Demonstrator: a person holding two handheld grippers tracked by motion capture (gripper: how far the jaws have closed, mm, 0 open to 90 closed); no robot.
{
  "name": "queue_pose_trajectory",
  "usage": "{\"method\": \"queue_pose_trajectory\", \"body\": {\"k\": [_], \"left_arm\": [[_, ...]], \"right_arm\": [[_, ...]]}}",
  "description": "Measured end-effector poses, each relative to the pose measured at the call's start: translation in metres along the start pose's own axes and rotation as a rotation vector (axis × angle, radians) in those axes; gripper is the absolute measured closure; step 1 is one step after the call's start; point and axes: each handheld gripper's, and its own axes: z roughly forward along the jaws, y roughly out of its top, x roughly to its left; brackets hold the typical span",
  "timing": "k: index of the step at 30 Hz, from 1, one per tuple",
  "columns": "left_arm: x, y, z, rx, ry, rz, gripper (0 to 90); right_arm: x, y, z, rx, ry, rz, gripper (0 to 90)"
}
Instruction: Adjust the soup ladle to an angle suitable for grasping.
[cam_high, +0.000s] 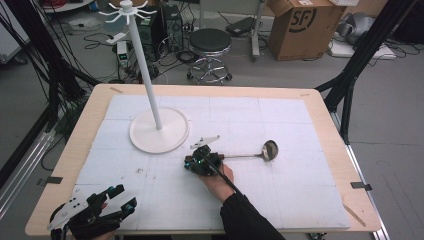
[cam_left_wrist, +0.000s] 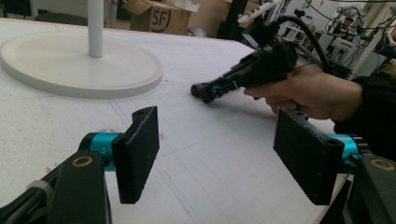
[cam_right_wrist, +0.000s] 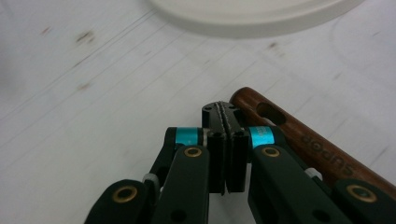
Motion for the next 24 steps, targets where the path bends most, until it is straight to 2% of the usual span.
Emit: {"method": "queue_pose_trajectory", "body": {"k": [4,6,7,9,11,13,15,17,20,22,24], "left_arm": [[0.002,-0.001,-0.004,-0.006,0.005,-0.005,31.9],[0.002,-0.001,-0.006,-0.010,0.012,-0.006,31.9],[0.003,-0.001,-0.006,-0.013,0.008,-0.006,31.9],[0.002,0.000,-0.007,-0.019,0.010,-0.006,31.9],[0.002,0.000,-0.007,-0.021,0.010,-0.006,32.0],[0.003,0.001,-0.008,-0.022,0.013,-0.006,32.0],[0.002,-0.001,-0.008,-0.019,0.006,-0.008,32.0],[0.001,-0.002,-0.008,-0.013,0.003,-0.007,32.0],[-0.002,-0.001,-0.006,-0.013,-0.008,-0.001,32.0],[-0.004,0.000,-0.003,-0.008,-0.021,0.003,32.0],[-0.005,0.000,0.001,-0.002,-0.026,0.007,32.0]], "right_arm": [[-0.020,0.005,0.006,-0.044,0.005,0.094,90.0],[-0.026,0.006,0.005,-0.061,-0.043,0.103,90.0],[-0.029,0.006,0.004,-0.067,-0.045,0.130,90.0],[-0.033,0.005,0.002,-0.071,-0.047,0.153,90.0],[-0.033,0.004,-0.003,-0.069,-0.026,0.157,90.0],[-0.029,0.002,-0.013,-0.088,0.001,0.131,90.0],[-0.025,-0.003,-0.031,-0.128,0.012,0.089,90.0],[-0.023,-0.013,-0.052,-0.161,0.035,0.080,88.3],[-0.026,-0.032,-0.083,-0.206,0.054,0.097,72.0],[-0.030,-0.045,-0.102,-0.231,0.069,0.117,52.8],[-0.031,-0.059,-0.120,-0.264,0.032,0.105,34.4]]}}
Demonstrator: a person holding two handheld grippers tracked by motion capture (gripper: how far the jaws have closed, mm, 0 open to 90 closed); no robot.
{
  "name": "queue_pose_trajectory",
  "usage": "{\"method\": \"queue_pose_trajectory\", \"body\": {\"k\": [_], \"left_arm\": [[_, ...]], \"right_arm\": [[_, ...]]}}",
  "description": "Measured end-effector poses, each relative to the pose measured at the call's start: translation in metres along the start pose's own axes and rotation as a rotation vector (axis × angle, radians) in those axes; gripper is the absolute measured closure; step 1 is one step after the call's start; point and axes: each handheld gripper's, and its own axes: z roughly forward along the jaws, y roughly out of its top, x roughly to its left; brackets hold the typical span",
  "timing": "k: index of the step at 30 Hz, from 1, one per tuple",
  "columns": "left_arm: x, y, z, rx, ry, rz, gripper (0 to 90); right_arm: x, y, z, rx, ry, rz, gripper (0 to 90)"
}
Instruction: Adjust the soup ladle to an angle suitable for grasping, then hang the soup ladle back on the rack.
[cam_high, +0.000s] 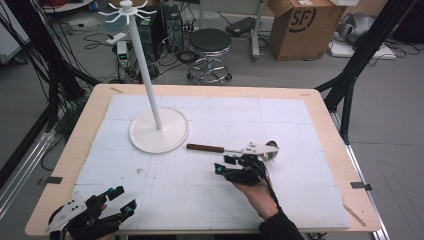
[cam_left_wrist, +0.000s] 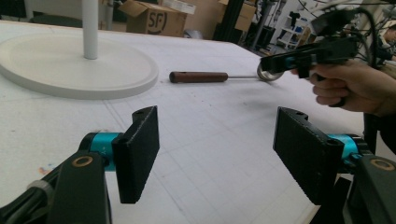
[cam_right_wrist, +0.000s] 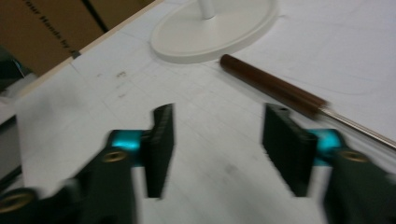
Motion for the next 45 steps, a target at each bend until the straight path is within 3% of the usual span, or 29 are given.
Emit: {"method": "queue_pose_trajectory", "body": {"k": [1,2,4,10,15,23,31,41,45], "left_arm": [[0.000,0.000,0.002,0.005,-0.006,0.002,32.0],[0.000,0.000,0.004,0.010,-0.010,0.003,32.0],[0.000,0.000,0.008,0.018,-0.011,0.007,31.9],[0.002,0.001,0.015,0.025,-0.016,0.002,31.9],[0.003,0.003,0.020,0.012,-0.021,-0.005,31.8],[0.004,0.003,0.024,0.007,-0.047,-0.007,31.9],[0.009,0.004,0.019,-0.016,-0.071,-0.030,31.8],[0.007,0.005,0.023,-0.015,-0.108,-0.049,31.6],[0.008,0.004,0.023,-0.015,-0.113,-0.058,31.5]], "right_arm": [[0.000,-0.004,-0.009,-0.010,-0.017,-0.010,23.5],[-0.001,-0.008,-0.017,-0.005,-0.014,-0.009,18.3],[-0.003,-0.018,-0.033,-0.035,-0.012,-0.016,15.3],[-0.008,-0.032,-0.068,-0.102,-0.001,-0.010,15.4],[-0.004,-0.025,-0.074,-0.150,0.017,-0.041,15.8],[-0.001,0.001,-0.047,-0.137,0.029,-0.068,16.5],[-0.012,0.029,-0.004,-0.054,0.026,-0.108,16.7],[-0.038,0.052,0.028,0.007,0.075,-0.032,19.1],[-0.049,0.063,0.040,0.055,0.080,-0.034,23.8]]}}
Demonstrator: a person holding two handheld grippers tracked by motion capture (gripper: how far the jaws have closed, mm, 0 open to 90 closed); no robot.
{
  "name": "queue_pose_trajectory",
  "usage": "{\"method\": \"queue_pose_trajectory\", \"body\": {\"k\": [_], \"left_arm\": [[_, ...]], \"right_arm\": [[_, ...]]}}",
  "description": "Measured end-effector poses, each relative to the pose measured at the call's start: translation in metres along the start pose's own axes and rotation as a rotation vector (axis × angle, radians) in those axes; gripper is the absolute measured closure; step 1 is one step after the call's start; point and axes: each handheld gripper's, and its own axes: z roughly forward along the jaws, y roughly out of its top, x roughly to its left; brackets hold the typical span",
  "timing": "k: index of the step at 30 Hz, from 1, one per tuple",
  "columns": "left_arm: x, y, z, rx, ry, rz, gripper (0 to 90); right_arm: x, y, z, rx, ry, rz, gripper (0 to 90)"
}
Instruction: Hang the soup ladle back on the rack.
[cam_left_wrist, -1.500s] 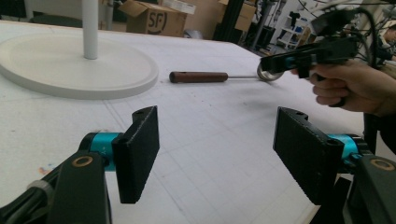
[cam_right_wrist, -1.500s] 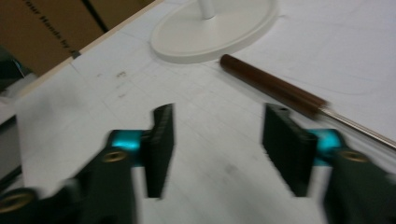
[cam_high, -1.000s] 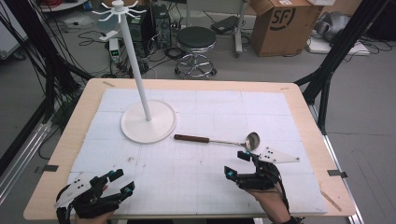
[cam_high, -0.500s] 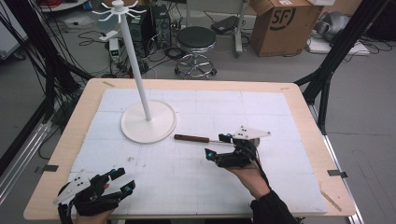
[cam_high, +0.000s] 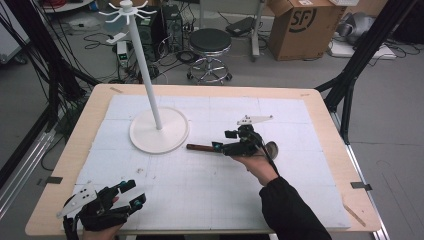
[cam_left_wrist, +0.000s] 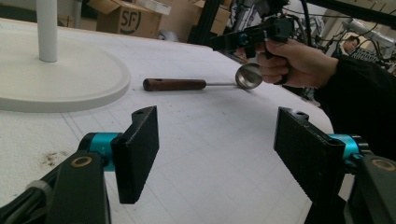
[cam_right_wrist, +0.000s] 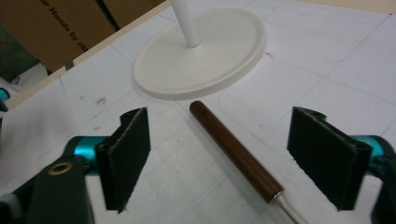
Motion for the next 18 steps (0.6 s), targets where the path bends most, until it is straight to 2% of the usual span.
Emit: {"method": "queue_pose_trajectory", "body": {"k": [3,7,8,9,12,17,18], "left_arm": [[0.001,0.000,0.000,0.004,-0.001,-0.002,31.5],[0.002,-0.001,-0.001,0.000,0.005,-0.008,31.4],[0.003,-0.001,0.000,-0.001,0.005,-0.012,31.4],[0.003,-0.001,-0.001,0.001,0.005,-0.013,31.3],[0.005,-0.001,0.000,0.000,0.007,-0.018,31.3],[0.005,-0.002,0.000,0.001,0.004,-0.021,31.2],[0.005,-0.002,0.000,0.000,0.005,-0.022,31.2]], "right_arm": [[-0.010,0.011,0.009,0.052,0.036,0.021,24.9],[-0.020,0.026,0.018,0.097,0.054,0.032,24.2],[-0.020,0.026,0.019,0.101,0.052,0.039,24.0],[-0.021,0.025,0.022,0.103,0.042,0.026,24.0],[-0.020,0.019,0.034,0.172,0.034,0.014,24.2],[-0.015,0.010,0.054,0.255,0.007,-0.024,28.4],[-0.014,0.008,0.057,0.272,0.006,-0.018,29.9]]}}
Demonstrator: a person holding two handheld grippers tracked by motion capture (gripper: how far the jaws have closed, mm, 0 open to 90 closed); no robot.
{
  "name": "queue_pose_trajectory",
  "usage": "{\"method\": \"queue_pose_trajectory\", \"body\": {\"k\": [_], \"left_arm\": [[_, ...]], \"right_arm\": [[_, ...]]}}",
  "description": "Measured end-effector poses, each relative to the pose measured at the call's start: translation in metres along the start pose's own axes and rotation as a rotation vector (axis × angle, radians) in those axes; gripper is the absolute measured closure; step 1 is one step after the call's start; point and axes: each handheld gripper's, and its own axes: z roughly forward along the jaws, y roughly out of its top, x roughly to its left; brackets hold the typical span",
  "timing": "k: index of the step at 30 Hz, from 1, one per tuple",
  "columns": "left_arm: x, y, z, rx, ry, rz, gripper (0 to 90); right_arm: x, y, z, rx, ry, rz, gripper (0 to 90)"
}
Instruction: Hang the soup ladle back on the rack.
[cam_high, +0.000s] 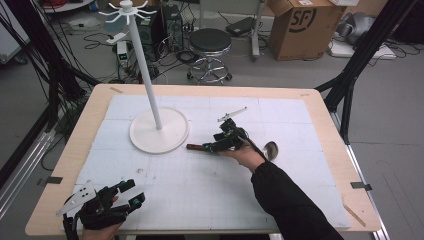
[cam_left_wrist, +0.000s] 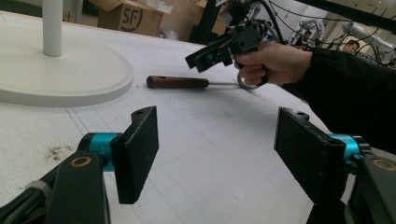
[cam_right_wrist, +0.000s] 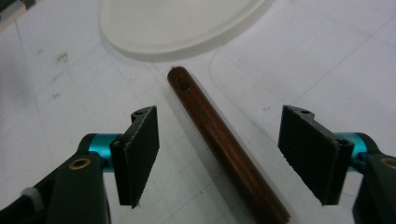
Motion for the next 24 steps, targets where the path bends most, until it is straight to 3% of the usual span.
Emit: {"method": "queue_pose_trajectory", "body": {"k": [6,8,12,16,24], "left_arm": [[0.000,0.000,-0.001,-0.002,-0.001,-0.006,31.2],[0.000,0.000,0.000,-0.002,-0.002,-0.008,31.1],[0.001,0.000,0.000,-0.005,-0.002,-0.012,31.2],[0.001,0.000,0.000,-0.004,-0.002,-0.014,31.3],[0.000,-0.001,0.000,0.000,-0.004,-0.015,31.3]], "right_arm": [[0.002,-0.005,0.017,0.075,-0.017,-0.018,38.3],[0.004,-0.005,0.019,0.080,-0.036,-0.043,39.9],[0.005,-0.006,0.018,0.084,-0.088,-0.093,51.4],[0.011,-0.006,0.019,0.097,-0.122,-0.140,51.7],[0.018,-0.008,0.018,0.126,-0.131,-0.194,56.7]]}}
